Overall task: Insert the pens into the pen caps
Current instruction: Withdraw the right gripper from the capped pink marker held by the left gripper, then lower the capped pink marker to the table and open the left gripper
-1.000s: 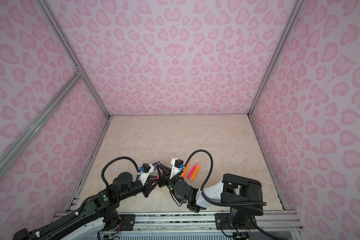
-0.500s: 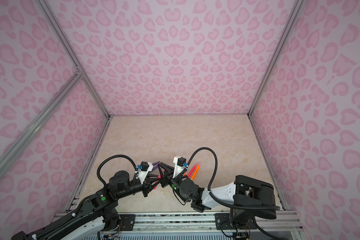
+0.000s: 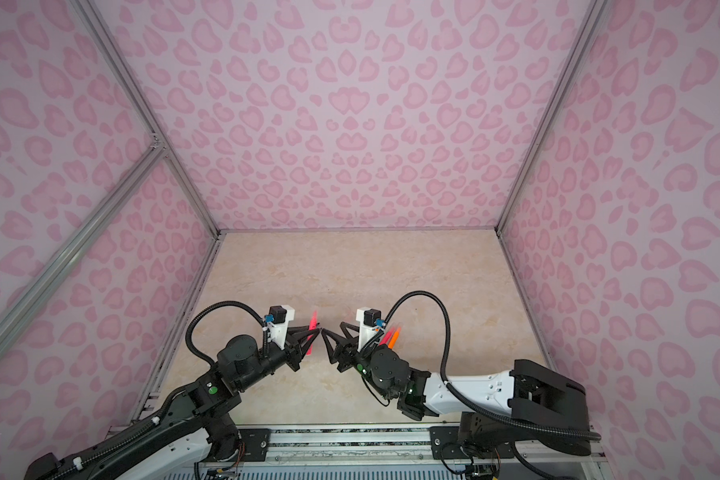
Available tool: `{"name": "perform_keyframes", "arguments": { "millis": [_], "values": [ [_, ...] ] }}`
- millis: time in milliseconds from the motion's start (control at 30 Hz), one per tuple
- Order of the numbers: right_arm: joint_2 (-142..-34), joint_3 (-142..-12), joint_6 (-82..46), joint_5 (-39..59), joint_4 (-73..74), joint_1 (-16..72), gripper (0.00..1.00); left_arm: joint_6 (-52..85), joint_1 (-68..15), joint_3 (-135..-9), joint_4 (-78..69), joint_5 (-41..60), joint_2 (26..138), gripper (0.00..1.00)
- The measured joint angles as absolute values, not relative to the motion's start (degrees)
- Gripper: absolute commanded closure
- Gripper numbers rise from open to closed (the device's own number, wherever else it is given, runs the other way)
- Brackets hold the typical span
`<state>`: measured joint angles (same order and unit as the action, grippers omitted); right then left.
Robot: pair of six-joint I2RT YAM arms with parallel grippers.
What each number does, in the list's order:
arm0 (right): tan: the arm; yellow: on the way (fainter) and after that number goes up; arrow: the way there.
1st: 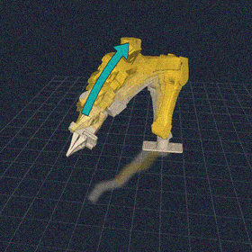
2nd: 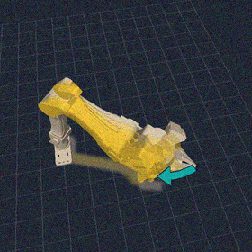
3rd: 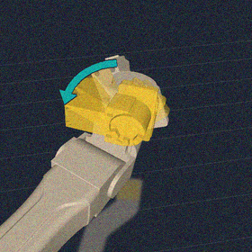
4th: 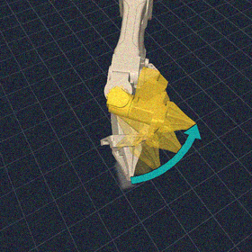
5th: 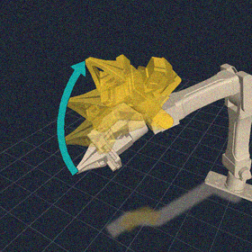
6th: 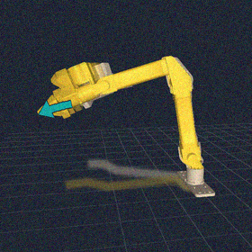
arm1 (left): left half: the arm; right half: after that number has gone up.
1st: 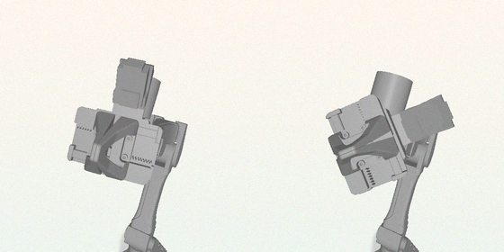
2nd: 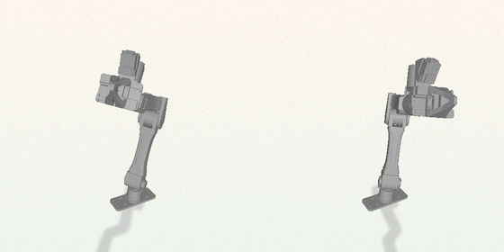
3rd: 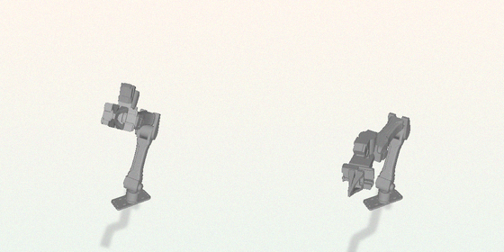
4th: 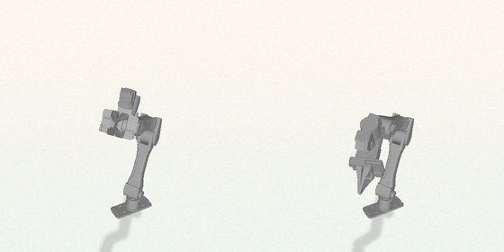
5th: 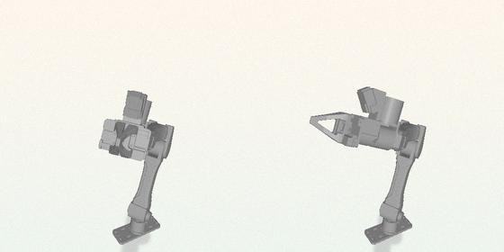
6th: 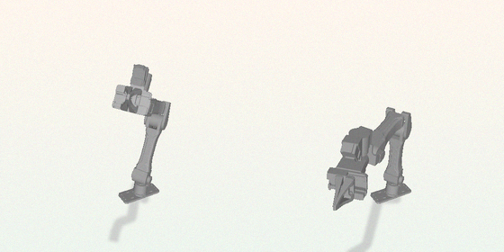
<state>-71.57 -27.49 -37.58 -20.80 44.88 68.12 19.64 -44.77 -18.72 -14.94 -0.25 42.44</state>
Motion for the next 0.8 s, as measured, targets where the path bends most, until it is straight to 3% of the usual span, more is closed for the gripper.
{"name": "perform_keyframes", "arguments": {
  "millis": [400,600,800],
  "values": [
    [-46.1,-24.6,-36.7,-32.2,17.7,55.8,0.27,26.8,-48.5,-18.9,-15.0,-6.6,61.7,0.97],
    [-39.9,-21.3,-32.3,-36.3,10.6,38.5,0.25,27.3,-52.9,-25.1,-15.4,-9.6,72.7,0.97],
    [-45.4,-15.6,-32.6,-31.1,7.4,18.7,0.29,27.5,-55.8,-28.5,-15.5,-13.1,78.2,0.97]
  ]
}}
